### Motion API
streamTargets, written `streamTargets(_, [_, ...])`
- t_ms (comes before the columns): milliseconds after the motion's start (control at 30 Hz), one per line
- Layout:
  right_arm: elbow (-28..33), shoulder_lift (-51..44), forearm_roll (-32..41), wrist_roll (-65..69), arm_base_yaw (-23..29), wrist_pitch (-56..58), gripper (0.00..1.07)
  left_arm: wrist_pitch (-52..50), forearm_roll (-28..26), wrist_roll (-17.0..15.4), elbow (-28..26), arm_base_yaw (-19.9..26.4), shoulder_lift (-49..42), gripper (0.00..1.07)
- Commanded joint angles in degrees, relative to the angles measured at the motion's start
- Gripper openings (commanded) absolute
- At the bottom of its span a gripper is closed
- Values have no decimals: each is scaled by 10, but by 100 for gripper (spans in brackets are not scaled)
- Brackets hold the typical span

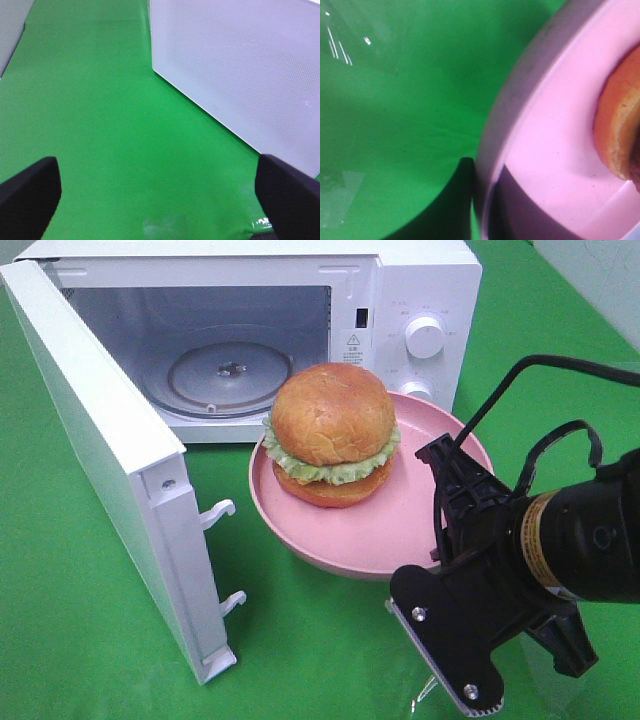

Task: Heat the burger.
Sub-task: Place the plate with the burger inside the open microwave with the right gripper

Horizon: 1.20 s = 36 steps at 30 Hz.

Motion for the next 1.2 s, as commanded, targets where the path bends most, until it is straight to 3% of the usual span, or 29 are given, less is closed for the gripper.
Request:
streamTargets(33, [-3,-6,44,-109,-46,-52,0,-7,-3,1,1,1,-9,98])
streamTargets(200, [-7,-6,94,-187,-74,-73,0,-7,-3,1,1,1,-9,98])
streamTargets(233, [-21,-6,152,-270,-98,-80,0,-7,-3,1,1,1,-9,98])
streamTargets(400, [-34,-6,215,-350,-121,-91,0,-7,-3,1,1,1,-9,98])
streamTargets(467, [-50,-6,305,-450,-147,-90,0,-7,-3,1,1,1,-9,98])
streamTargets(600, [-57,-6,379,-540,-167,-93,0,-7,-3,1,1,1,-9,98])
streamTargets(733, [-59,-6,406,-590,-178,-97,0,-7,-3,1,1,1,-9,98])
streamTargets(1200, [-67,2,385,-584,-178,-107,0,-7,-3,1,1,1,-9,98])
